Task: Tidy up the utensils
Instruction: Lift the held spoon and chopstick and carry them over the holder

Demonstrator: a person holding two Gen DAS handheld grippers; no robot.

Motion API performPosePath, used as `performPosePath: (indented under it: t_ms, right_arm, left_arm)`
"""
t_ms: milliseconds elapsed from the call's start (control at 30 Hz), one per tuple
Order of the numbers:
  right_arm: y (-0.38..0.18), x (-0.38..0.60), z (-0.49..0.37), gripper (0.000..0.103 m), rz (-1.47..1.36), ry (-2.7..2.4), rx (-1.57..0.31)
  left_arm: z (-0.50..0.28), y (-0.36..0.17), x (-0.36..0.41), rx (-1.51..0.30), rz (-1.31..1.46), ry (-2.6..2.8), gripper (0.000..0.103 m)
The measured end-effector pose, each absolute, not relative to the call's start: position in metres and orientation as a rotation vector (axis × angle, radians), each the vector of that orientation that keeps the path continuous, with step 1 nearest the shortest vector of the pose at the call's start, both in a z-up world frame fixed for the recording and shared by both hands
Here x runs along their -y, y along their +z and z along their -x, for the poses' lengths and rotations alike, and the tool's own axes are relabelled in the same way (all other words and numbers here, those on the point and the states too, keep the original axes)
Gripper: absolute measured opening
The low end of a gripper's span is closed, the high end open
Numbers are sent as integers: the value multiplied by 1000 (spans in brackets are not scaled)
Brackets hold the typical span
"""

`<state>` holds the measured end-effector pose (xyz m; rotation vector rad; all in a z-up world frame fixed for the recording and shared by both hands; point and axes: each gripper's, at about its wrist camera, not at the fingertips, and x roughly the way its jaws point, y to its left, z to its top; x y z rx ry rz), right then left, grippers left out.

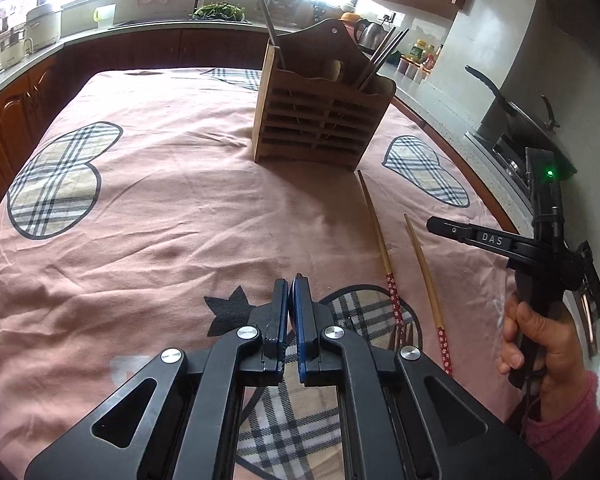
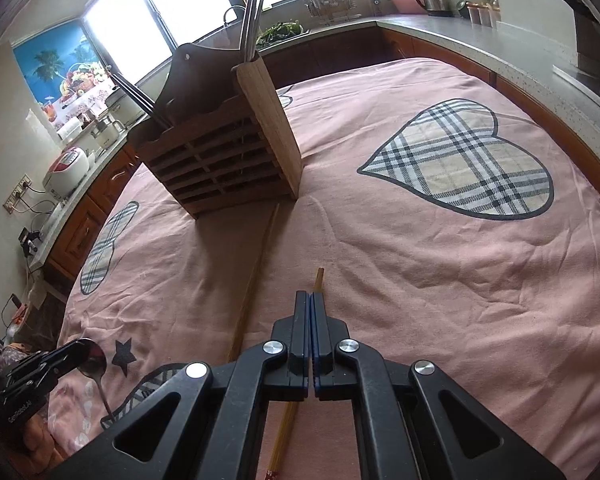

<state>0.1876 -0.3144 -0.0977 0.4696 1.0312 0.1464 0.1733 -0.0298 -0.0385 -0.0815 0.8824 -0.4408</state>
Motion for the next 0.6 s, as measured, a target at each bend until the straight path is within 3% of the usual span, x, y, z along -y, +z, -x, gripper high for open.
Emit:
performPosePath:
  t_ms: [67, 233, 367, 600]
  right_arm:
    - [-104, 314, -194, 24, -478, 152, -1050]
    - [-121, 300, -210, 25, -417, 167, -1115]
    - [-118, 298, -211, 5, -404, 165, -1091]
    - [-71, 320, -189, 5, -497, 194, -945]
  left_arm:
    - [-174, -39, 27, -886, 92, -442, 3]
    - [-174, -30, 21, -862, 98, -437, 3]
    - [-175, -18, 16, -832, 100, -432, 3]
    - [-173, 9, 5, -757, 111, -414, 3]
